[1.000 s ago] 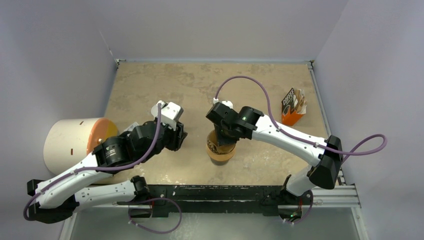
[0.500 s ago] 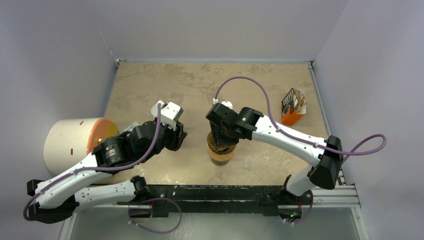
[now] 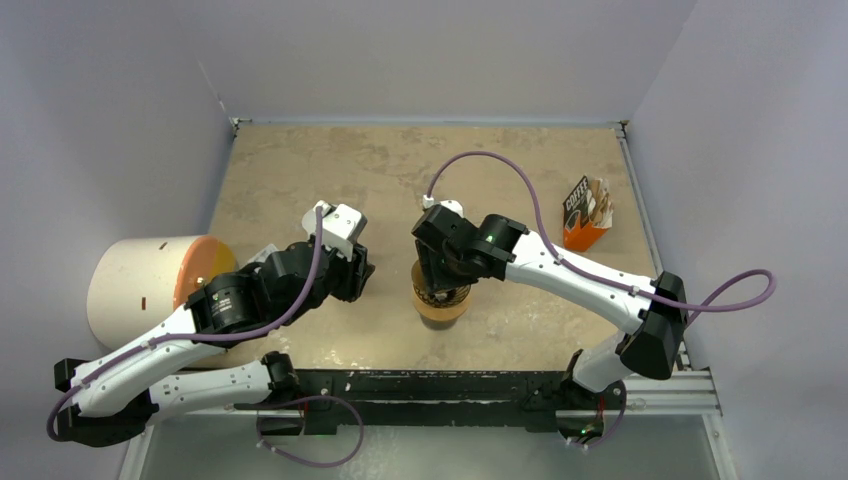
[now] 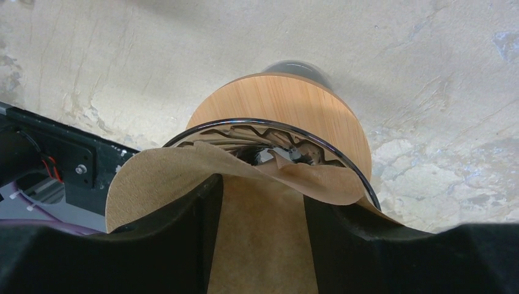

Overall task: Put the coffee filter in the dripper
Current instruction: Place the coffee filter in the coffee dripper.

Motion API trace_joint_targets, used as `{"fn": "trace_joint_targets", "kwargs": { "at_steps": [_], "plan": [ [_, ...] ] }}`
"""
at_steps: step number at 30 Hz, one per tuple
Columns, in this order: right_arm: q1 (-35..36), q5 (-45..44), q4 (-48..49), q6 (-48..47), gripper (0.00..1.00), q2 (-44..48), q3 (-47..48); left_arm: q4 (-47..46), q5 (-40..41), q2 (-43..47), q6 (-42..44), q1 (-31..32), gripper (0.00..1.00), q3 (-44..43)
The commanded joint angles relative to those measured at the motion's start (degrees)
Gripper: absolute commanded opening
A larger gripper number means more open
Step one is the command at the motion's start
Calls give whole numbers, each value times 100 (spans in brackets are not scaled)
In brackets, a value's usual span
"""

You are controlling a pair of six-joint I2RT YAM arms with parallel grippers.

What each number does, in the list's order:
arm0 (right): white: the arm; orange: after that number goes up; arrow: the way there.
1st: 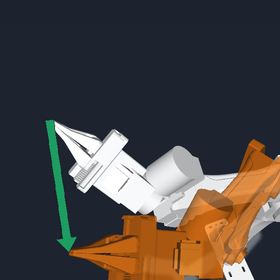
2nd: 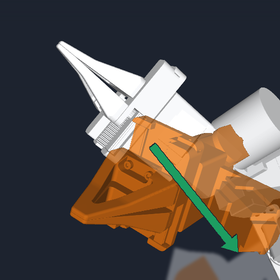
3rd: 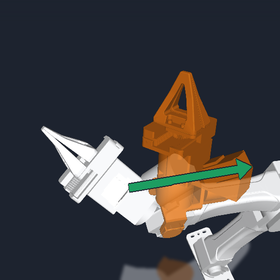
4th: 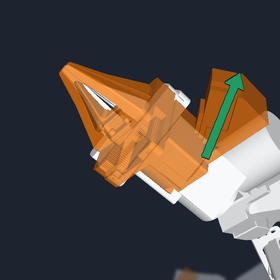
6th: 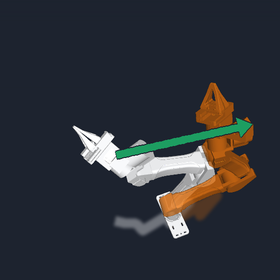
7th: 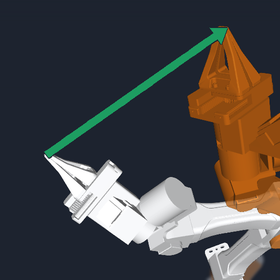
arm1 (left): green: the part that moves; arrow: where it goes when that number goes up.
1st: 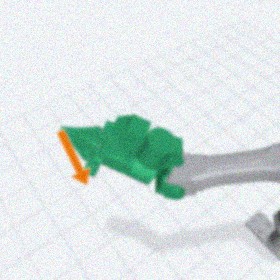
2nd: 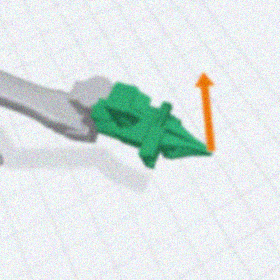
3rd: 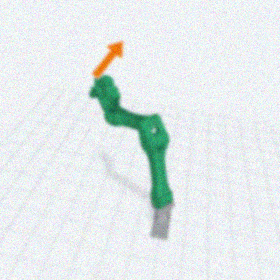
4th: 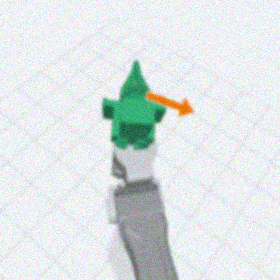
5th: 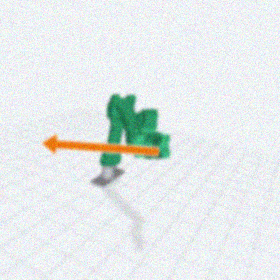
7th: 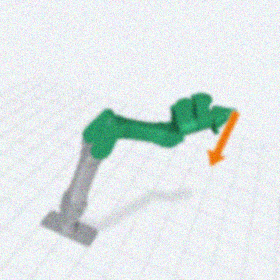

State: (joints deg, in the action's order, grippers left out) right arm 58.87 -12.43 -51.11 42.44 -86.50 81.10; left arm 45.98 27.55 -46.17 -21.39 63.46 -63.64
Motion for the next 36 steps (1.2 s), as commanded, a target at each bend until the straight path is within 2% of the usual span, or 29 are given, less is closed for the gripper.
{"fn": "trace_joint_targets", "kwargs": {
  "at_steps": [1,13,19,26,30,36],
  "plan": [
    [28,-1,-76,-344,59,57,137,-131,118,44,122,25,40,24],
    [28,304,-45,-1590,60,48,344,-167,137,89,152,23,40,49],
    [28,600,11,-2351,57,37,424,-177,119,73,152,26,40,60],
    [28,754,-267,-2675,57,28,782,-177,119,60,161,26,40,48],
    [23,726,-395,-2611,46,53,960,-122,90,56,179,26,40,-26],
    [28,386,-556,-1975,18,55,1158,104,33,13,220,26,40,-244]
  ]
}}
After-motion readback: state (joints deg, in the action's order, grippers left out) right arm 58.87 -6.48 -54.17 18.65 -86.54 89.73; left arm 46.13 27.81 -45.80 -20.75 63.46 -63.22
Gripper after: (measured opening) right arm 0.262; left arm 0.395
